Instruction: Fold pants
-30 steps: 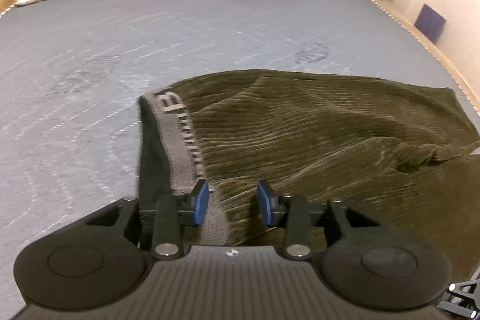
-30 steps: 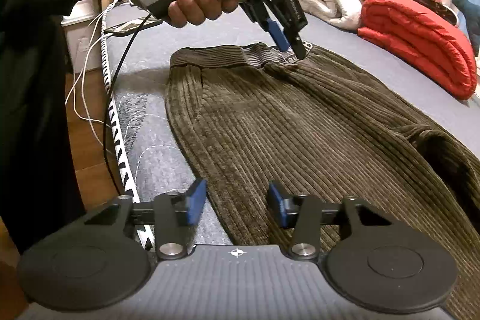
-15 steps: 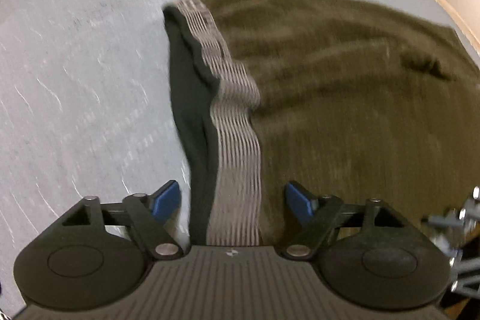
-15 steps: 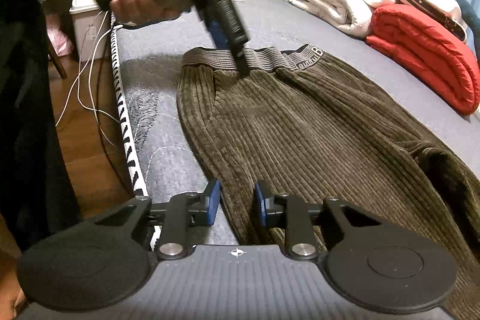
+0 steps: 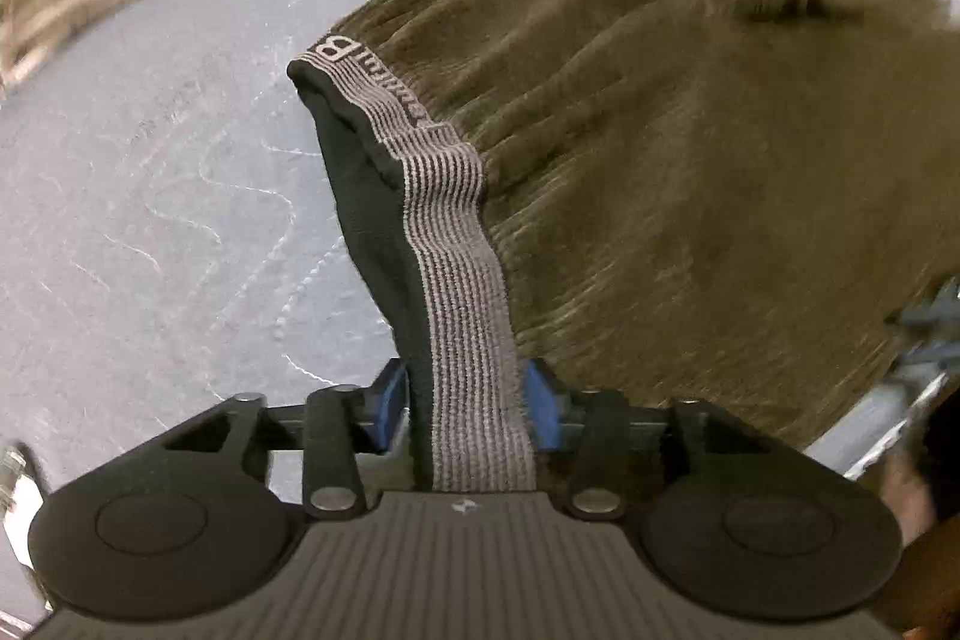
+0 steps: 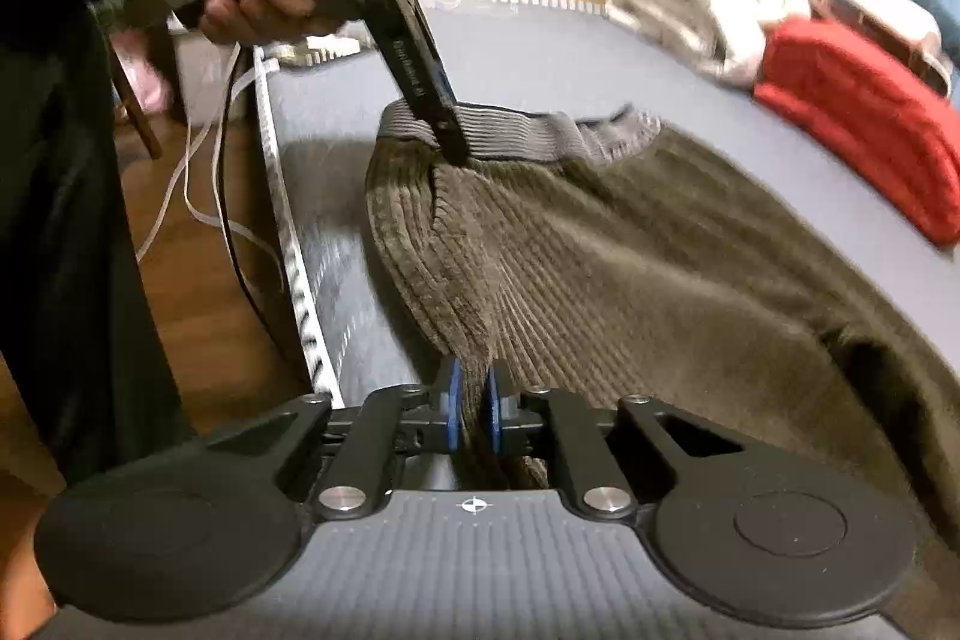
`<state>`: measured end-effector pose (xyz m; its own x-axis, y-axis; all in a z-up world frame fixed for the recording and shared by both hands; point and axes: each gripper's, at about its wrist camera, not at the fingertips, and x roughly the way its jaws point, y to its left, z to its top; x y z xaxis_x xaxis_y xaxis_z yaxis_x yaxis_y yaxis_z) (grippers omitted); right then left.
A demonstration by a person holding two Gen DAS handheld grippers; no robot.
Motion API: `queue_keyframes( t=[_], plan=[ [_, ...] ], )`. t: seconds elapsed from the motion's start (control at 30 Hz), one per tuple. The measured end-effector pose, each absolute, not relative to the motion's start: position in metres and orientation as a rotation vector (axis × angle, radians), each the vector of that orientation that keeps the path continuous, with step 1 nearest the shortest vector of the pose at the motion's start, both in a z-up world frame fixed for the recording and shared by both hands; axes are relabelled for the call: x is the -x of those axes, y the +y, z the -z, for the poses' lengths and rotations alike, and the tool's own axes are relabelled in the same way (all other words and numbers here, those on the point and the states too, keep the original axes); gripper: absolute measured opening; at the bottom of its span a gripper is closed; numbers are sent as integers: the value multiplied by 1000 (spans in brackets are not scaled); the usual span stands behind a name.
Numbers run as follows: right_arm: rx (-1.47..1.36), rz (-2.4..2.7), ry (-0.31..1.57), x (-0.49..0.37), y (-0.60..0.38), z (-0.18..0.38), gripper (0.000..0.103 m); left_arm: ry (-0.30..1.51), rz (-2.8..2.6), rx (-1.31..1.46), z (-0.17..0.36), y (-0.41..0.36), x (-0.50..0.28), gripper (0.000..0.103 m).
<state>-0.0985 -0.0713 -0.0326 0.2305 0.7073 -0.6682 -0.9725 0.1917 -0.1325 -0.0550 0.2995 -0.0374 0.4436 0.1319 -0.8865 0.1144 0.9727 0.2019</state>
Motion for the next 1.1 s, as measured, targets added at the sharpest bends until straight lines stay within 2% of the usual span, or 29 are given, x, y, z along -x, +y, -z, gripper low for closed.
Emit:
queue_keyframes(
  t=[0.07, 0.17, 0.23, 0.27, 0.33, 0.43, 0.47, 0.53, 0.63, 0.77, 1.1],
  plan=[
    [621, -1241, 541, 98, -70, 35, 15, 1037, -74, -236, 23, 304, 53, 62],
    [511, -1241, 537, 92, -77, 20, 30, 901, -73, -113, -6, 314, 53, 62],
    [397, -1220, 554, 79, -84, 10, 45, 866, -21, -55, -11, 313, 48, 61],
    [347, -1203, 568, 73, -86, 8, 46, 863, 8, -45, -11, 309, 45, 60],
    [263, -1154, 614, 58, -88, 8, 46, 883, 61, -42, -3, 298, 36, 43],
    [202, -1071, 704, 38, -88, 18, 46, 986, 98, -92, 20, 280, 21, 31],
    [204, -1038, 743, 33, -87, 24, 46, 1046, 78, -120, 31, 276, 17, 30],
    [246, -950, 845, 22, -85, 41, 47, 1116, 52, -195, 50, 273, 12, 29],
    [210, -926, 884, 17, -88, 47, 47, 1059, 52, -153, 38, 274, 5, 29],
    [176, -925, 811, 17, -94, 32, 48, 890, 58, -55, 7, 276, -4, 36],
    [81, -798, 581, 5, -124, 0, 48, 742, -46, 115, 0, 277, -69, 35]
  ],
)
